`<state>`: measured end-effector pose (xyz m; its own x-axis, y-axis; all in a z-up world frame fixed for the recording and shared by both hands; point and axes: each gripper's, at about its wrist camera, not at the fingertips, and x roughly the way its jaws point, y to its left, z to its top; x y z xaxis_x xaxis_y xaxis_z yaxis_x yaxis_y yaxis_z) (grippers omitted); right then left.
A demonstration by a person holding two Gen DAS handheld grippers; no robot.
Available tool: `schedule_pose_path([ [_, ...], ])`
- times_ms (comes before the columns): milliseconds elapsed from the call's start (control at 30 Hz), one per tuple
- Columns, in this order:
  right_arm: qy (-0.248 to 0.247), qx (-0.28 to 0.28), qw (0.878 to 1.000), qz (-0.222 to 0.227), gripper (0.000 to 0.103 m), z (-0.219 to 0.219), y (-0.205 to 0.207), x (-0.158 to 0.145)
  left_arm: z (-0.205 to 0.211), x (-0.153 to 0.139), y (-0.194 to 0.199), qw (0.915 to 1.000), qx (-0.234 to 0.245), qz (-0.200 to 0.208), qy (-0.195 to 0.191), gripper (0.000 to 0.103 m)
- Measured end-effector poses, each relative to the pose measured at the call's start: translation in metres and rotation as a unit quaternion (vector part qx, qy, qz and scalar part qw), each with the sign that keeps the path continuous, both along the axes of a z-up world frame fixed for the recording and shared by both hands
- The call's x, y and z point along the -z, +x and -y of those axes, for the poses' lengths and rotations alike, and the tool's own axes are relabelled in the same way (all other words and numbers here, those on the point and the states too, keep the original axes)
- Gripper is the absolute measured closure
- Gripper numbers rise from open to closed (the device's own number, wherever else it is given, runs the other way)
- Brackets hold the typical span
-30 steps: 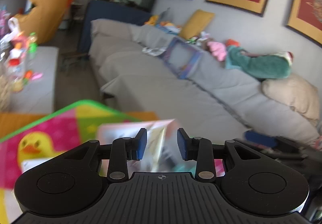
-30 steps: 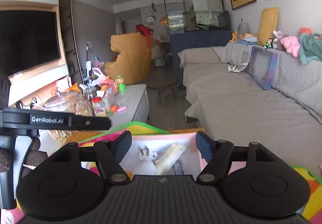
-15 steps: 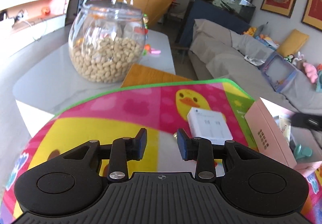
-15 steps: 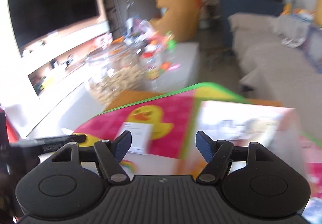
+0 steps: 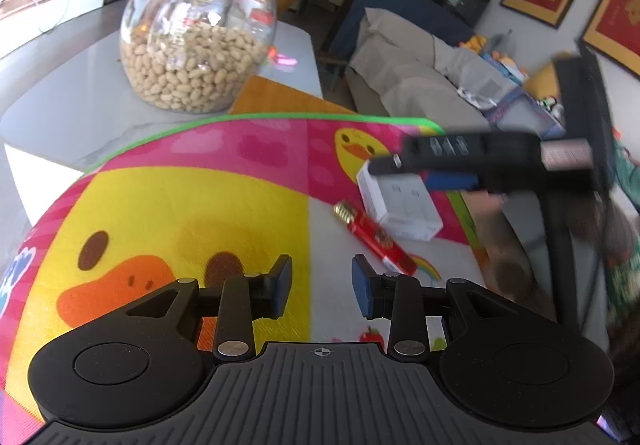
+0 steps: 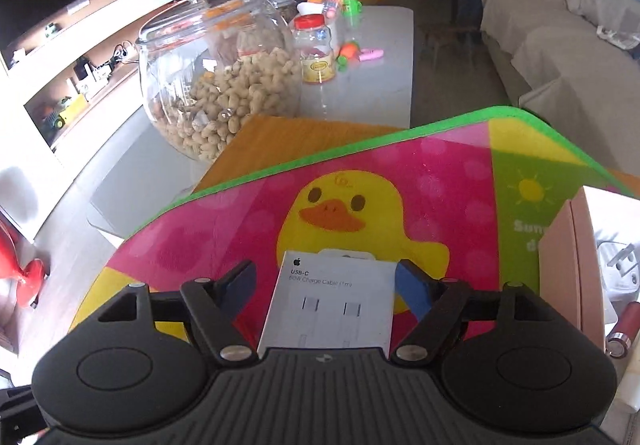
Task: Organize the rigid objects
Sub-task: 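Grasp the red tube with the left tool while the right tool grasps the white cable box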
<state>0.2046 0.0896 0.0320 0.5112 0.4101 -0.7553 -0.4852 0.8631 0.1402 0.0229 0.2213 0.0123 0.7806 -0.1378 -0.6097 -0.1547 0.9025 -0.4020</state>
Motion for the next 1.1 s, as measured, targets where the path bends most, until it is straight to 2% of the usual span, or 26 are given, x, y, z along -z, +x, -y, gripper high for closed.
schedule_pose_path([
  [33,-0.004,-0.013,1.0,-0.005,0.029,0.001,-0.005,0.002,-0.002,-0.001,0.0,1.0,-0.008,0.002,-0.001,0.067],
  [67,-0.012,-0.016,1.0,-0.009,0.041,0.004,-0.011,0.003,-0.004,-0.003,0.0,0.9998,-0.017,0.003,-0.001,0.067],
  [200,0.005,-0.034,0.999,-0.019,0.052,0.022,-0.035,-0.001,-0.003,-0.003,0.001,0.9996,-0.025,0.0,-0.01,0.067],
  [267,0.0,-0.047,0.998,-0.043,0.076,0.027,-0.046,0.004,0.004,-0.002,0.006,0.9997,-0.018,-0.009,-0.012,0.067],
  [300,-0.001,-0.051,0.997,-0.054,0.077,0.031,-0.053,0.008,0.006,-0.001,0.01,0.9997,-0.013,-0.013,-0.014,0.067],
  [333,0.0,-0.055,0.998,-0.041,0.077,0.035,-0.063,0.01,0.01,-0.001,0.014,0.9997,-0.009,-0.015,-0.014,0.067],
  [433,-0.038,-0.087,0.995,0.015,0.077,0.038,-0.099,0.011,0.02,0.001,0.028,0.9997,-0.012,-0.021,-0.007,0.067],
  [500,-0.049,-0.105,0.993,0.034,0.075,0.042,-0.115,0.011,0.027,0.001,0.039,0.9997,-0.007,-0.024,0.0,0.067],
  [633,-0.047,-0.109,0.991,0.056,0.057,0.055,-0.131,0.005,0.05,0.002,0.05,0.9974,0.015,-0.034,0.062,0.067],
  [700,-0.039,-0.101,0.992,0.069,0.054,0.062,-0.131,-0.002,0.059,0.004,0.047,0.9949,0.028,-0.03,0.093,0.066],
  [867,-0.005,-0.078,0.994,0.077,0.039,0.071,-0.119,-0.019,0.056,0.004,0.038,0.9913,0.036,-0.019,0.125,0.063],
  [967,0.013,-0.054,0.995,0.078,0.036,0.067,-0.107,-0.024,0.053,0.002,0.033,0.984,0.037,-0.013,0.174,0.064],
  [1033,0.026,-0.041,0.997,0.067,0.033,0.06,-0.095,-0.024,0.048,0.0,0.031,0.9839,0.043,-0.015,0.173,0.064],
  [1100,0.04,-0.023,0.998,0.035,0.03,0.047,-0.074,-0.019,0.044,0.0,0.033,0.9855,0.049,-0.017,0.161,0.064],
])
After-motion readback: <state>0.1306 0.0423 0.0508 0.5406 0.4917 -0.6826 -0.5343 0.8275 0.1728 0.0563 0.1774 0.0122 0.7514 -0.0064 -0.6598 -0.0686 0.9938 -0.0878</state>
